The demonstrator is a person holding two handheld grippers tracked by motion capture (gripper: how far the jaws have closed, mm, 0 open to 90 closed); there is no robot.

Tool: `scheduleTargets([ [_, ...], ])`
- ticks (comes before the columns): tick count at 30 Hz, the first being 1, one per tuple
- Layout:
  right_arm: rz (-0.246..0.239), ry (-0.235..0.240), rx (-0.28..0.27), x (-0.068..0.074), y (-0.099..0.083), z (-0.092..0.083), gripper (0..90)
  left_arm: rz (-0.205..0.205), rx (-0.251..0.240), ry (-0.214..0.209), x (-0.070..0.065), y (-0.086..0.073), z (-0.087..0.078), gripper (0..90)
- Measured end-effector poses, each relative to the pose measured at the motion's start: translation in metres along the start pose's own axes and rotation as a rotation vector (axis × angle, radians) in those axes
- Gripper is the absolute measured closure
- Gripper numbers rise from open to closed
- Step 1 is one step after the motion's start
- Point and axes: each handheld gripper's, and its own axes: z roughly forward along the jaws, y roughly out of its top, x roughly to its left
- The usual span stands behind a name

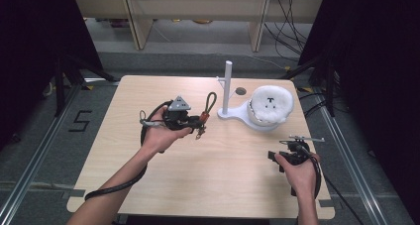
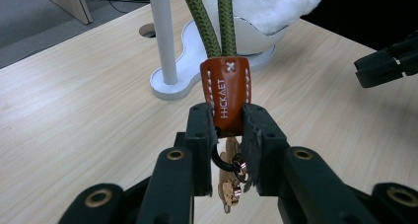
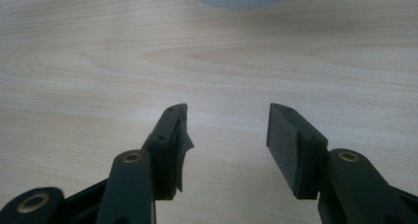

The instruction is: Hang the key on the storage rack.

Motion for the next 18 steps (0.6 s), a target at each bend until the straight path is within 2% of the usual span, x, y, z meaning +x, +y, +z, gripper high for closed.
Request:
scheduleTargets([
  [1, 0.034, 0.02, 0.012, 0.002, 0.0, 0.0, 51.0, -0.025, -0.016, -0.004, 0.0, 0.0, 0.003, 73.7],
  [2, 0.044, 0.023, 0.018, 0.002, 0.001, -0.001, 51.0, -0.007, 0.002, -0.001, 0.003, 0.001, 0.003, 73.7],
  [3, 0.013, 0.017, 0.014, 0.0, -0.001, 0.001, 51.0, -0.027, -0.01, 0.004, 0.002, 0.001, 0.005, 73.7],
  [4, 0.028, 0.023, 0.007, 0.001, 0.0, 0.001, 51.0, -0.012, 0.002, 0.004, 0.004, 0.002, 0.005, 73.7],
  [6, 0.014, 0.017, 0.014, 0.0, -0.001, 0.001, 51.0, -0.028, -0.009, 0.007, 0.005, 0.004, 0.007, 73.7],
  [7, -0.053, 0.011, 0.007, -0.006, 0.0, 0.001, 51.0, -0.018, -0.003, 0.008, 0.007, 0.005, 0.007, 73.7],
  [9, -0.038, 0.013, 0.001, -0.005, 0.0, 0.002, 50.9, -0.029, -0.014, 0.011, 0.007, 0.008, 0.008, 73.7],
  [10, -0.047, -0.003, -0.002, -0.005, 0.0, 0.003, 50.9, -0.022, -0.01, 0.01, 0.008, 0.009, 0.008, 73.7],
  [11, -0.023, 0.005, -0.004, -0.003, 0.0, 0.002, 50.9, -0.02, -0.011, 0.006, 0.01, 0.011, 0.009, 73.7],
  [13, -0.029, 0.004, -0.001, -0.003, 0.0, 0.002, 50.9, -0.038, -0.025, 0.015, 0.01, 0.014, 0.011, 73.7],
  [17, -0.024, 0.003, -0.003, -0.003, 0.0, 0.002, 50.9, -0.021, -0.022, 0.009, 0.015, 0.02, 0.014, 73.7],
  [18, -0.047, -0.023, 0.0, -0.006, 0.0, 0.002, 50.9, -0.028, -0.029, 0.013, 0.016, 0.022, 0.015, 73.6],
])
